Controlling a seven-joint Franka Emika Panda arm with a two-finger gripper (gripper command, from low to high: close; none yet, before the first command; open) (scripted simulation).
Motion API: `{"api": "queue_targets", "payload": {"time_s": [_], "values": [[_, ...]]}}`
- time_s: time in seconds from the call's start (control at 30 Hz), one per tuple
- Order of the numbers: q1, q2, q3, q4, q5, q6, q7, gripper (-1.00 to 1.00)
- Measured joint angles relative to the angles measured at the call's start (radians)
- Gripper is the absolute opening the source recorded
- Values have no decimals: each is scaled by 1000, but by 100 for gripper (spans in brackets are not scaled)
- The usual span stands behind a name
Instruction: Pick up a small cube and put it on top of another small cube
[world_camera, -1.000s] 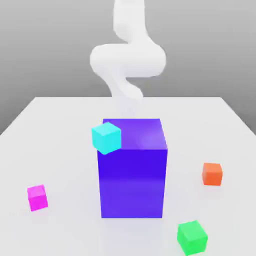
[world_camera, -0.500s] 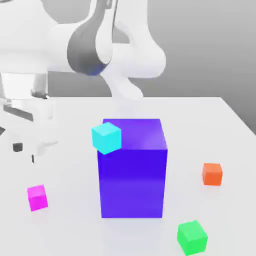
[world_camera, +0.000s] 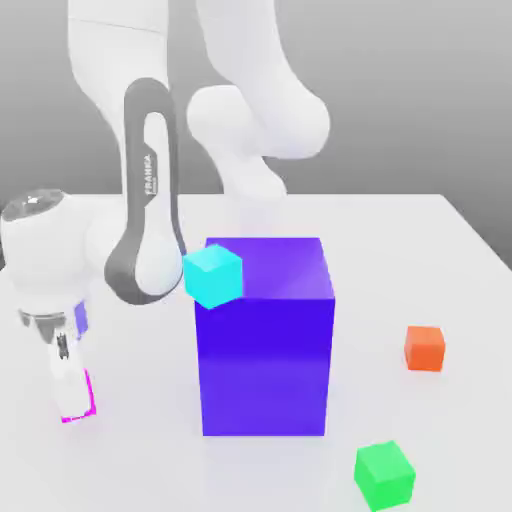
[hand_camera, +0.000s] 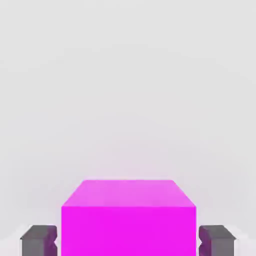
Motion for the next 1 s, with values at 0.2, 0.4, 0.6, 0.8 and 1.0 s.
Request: {"api": "queue_targets", "payload": {"time_s": [0.2, 0.4, 0.6, 0.8, 1.0], "values": [[35, -82, -50, -19, -64, -63, 49, -100], [96, -231, -38, 8, -186, -204, 43, -100], [280, -235, 138, 81, -248, -282, -87, -100], [468, -233, 305, 143, -296, -350, -213, -100], [574, -42, 335, 193, -401, -237, -202, 100]]}}
